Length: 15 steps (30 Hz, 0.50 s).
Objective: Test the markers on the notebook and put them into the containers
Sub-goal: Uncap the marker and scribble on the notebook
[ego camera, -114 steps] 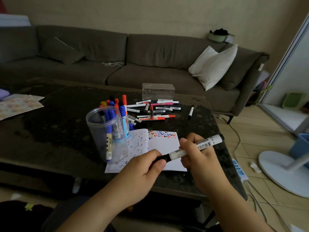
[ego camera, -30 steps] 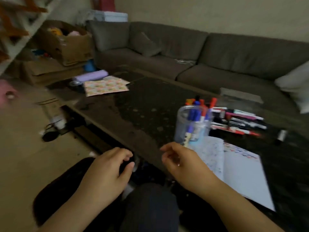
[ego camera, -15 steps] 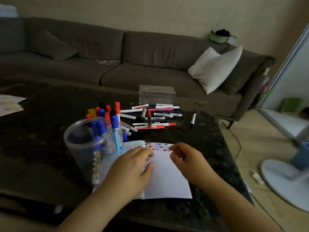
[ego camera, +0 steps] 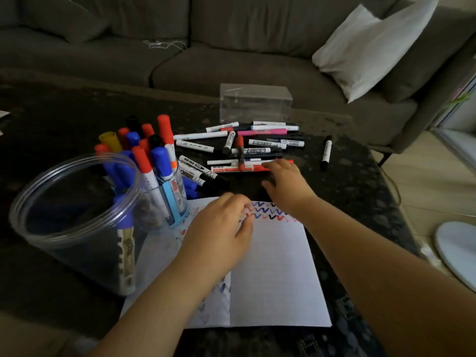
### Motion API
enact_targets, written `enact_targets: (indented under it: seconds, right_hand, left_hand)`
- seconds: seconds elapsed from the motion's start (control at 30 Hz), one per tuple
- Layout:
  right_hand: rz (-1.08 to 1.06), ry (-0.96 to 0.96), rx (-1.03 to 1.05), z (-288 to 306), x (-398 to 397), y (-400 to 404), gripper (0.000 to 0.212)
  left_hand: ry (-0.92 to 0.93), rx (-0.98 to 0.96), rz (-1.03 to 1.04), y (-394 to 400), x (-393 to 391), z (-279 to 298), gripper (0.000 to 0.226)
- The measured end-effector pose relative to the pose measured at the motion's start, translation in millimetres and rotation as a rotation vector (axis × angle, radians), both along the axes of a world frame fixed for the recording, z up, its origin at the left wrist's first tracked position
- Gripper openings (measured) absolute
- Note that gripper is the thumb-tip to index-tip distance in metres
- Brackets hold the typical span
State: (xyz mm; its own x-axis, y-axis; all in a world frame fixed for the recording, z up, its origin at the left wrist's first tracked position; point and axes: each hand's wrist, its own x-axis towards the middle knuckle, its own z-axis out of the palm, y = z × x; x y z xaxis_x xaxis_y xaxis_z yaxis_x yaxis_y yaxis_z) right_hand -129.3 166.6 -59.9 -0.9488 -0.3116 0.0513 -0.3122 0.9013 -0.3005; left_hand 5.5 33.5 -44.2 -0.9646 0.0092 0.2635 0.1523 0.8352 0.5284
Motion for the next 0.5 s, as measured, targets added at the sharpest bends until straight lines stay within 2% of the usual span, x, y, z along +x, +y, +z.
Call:
enact_targets:
  seconds: [0.17,0.37,0.43,0.5]
  right_hand:
    - [-0.028,0.014,0.05,-5,-27,-19,0.046]
    - [-0.006,0.004,0.255,-8,-28,-21,0.042]
    - [-0.001,0.004,0.23,-5,-21,-18,0.035]
    - [-0.012,-0.015,0.117,1,-9,-10,0.025]
  left_hand:
    - [-0.005,0.027,0.056,-7,-1,-4,0.028]
    - [-0.008,0.055,0.072,-11,4,-2,0.03]
    - [0.001,0.054,0.063,-11,7,-2,0.03]
    - [0.014,0.06,0.058,-11,10,-2,0.028]
